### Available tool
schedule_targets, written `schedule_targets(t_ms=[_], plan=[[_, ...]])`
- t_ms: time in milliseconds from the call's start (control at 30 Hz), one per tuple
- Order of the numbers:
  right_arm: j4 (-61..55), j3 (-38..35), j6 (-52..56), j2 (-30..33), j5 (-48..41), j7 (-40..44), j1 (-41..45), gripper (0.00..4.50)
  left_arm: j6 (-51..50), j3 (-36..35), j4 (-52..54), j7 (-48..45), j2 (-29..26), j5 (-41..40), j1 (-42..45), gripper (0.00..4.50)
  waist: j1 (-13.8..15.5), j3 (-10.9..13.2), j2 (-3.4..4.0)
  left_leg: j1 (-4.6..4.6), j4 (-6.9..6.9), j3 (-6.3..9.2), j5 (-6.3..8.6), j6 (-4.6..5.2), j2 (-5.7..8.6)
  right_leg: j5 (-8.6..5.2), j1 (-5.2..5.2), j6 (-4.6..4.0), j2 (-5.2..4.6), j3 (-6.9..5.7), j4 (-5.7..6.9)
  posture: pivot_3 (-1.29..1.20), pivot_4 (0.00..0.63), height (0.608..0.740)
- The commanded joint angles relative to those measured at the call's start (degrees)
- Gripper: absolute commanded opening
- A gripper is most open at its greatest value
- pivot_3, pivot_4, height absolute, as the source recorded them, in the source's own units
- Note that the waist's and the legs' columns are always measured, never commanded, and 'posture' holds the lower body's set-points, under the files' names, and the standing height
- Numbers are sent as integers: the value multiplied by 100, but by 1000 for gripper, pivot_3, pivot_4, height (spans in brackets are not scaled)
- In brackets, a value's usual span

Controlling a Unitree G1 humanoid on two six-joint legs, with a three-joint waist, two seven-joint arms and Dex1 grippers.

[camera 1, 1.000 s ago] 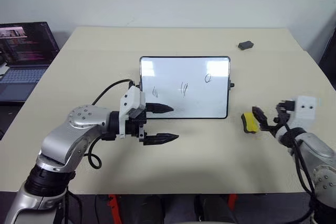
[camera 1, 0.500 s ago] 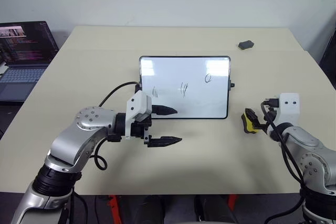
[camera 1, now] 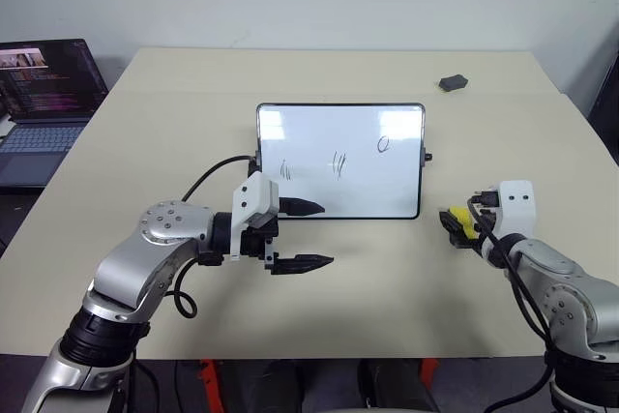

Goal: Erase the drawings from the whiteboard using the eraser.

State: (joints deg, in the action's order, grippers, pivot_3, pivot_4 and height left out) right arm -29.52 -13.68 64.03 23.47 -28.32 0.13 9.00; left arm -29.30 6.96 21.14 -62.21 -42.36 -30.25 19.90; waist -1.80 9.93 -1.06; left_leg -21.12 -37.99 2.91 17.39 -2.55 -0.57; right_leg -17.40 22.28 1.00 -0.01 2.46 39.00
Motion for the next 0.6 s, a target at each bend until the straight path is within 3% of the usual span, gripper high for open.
schedule_targets(t_ms=[33, 267, 300, 400, 600], plan=[[-101, -47, -16, -21, 46, 83, 25, 4484, 117, -96, 104, -52, 4, -14, 19, 4500, 0, 0, 0, 0, 0, 0, 0, 0, 0, 0, 0, 0, 0, 1, 0, 0, 150, 740], [96, -99, -55, -40, 93, 214, 48, 4484, 109, -76, 85, -56, 11, 21, 49, 4500, -1, 0, 0, 0, 0, 0, 0, 0, 0, 0, 0, 0, 0, 0, 0, 0, 150, 740], [118, -97, -61, -39, 101, 231, 45, 4317, 107, -82, 91, -58, 5, 22, 43, 4500, -1, 0, 0, 0, 0, 0, 0, 0, 0, 0, 0, 0, 0, 0, 0, 0, 150, 740], [162, -89, -84, -68, 133, 259, 50, 3589, 96, -104, 110, -53, -8, 17, 26, 4500, -1, 0, 0, 0, 0, 0, 0, 0, 0, 0, 0, 0, 0, 0, 0, 0, 150, 740], [215, -40, -106, -107, 209, 328, 48, 1461, 78, -125, 136, -35, -32, 16, -18, 4500, -1, 0, 0, 0, 0, 0, 0, 0, 0, 0, 0, 0, 0, 0, 0, 0, 150, 740]])
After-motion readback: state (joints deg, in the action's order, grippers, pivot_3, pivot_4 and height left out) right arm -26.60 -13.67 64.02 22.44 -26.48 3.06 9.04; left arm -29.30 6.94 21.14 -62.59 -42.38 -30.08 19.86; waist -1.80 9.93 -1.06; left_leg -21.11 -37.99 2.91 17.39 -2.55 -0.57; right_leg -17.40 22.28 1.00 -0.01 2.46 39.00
